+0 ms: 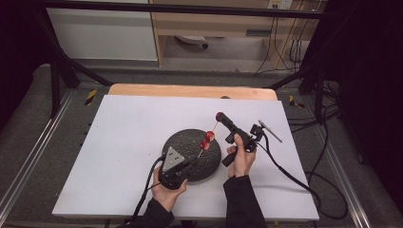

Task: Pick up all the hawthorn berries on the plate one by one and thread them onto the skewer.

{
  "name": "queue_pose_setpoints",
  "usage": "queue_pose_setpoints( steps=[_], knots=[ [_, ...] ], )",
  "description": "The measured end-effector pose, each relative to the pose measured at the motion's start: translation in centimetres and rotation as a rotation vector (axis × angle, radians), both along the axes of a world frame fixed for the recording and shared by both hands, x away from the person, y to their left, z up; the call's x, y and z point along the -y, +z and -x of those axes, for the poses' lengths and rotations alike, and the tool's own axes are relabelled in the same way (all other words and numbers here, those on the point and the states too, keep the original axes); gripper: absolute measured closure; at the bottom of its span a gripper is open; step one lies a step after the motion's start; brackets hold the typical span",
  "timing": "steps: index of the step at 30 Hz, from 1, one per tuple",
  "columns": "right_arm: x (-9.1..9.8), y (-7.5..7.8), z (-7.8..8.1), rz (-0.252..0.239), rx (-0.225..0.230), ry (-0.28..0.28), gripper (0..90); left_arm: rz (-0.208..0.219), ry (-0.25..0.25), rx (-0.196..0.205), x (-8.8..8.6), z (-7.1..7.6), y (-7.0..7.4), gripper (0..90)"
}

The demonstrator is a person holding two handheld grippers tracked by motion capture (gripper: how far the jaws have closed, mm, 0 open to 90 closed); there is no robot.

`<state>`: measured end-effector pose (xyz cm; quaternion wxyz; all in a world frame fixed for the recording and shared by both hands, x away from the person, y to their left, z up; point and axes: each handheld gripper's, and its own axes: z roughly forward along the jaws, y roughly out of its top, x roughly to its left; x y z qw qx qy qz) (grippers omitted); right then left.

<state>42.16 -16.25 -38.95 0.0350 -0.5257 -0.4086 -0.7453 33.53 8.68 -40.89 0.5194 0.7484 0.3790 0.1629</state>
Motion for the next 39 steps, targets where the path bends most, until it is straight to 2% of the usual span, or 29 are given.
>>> queue_pose_setpoints(
  steps=[2,5,8,16,19,20,25,32,35,39],
  knots=[
    [-0.2,-0.2,0.1,0.010,-0.006,0.012,64.6,0.005,0.000,-0.006,0.1,-0.3,0.1,88.6],
    [-0.6,-0.6,0.4,0.029,-0.009,0.023,64.6,-0.010,0.002,-0.009,0.1,-0.6,0.0,88.6],
    [-0.8,-0.8,0.6,0.054,-0.009,0.033,64.5,-0.002,-0.001,-0.015,0.0,-0.9,-0.1,88.6],
    [-1.2,-1.4,0.9,0.105,-0.023,0.058,64.0,-0.011,-0.013,-0.029,0.1,-1.1,-0.5,88.5],
    [-1.0,-1.1,0.9,0.146,-0.023,0.074,62.8,0.000,-0.022,-0.029,-0.4,-1.1,-0.5,88.6],
    [-1.0,-1.0,0.9,0.177,-0.020,0.075,61.1,-0.003,-0.022,-0.030,-0.5,-1.0,-0.5,88.5],
    [-0.3,-0.4,1.1,0.265,-0.006,0.076,49.5,-0.017,-0.027,-0.030,-1.6,-0.8,-0.6,88.6],
    [0.7,-0.5,0.9,0.474,-0.021,0.159,22.3,-0.041,-0.030,-0.048,-3.3,-0.9,-1.0,88.5],
    [1.2,-0.8,0.9,0.581,-0.016,0.200,15.2,-0.057,-0.039,-0.054,-4.0,-0.9,-1.1,88.5],
    [2.1,-1.4,1.1,0.675,-0.020,0.215,9.4,-0.077,-0.045,-0.061,-4.9,-1.0,-1.0,88.4]
  ],
)
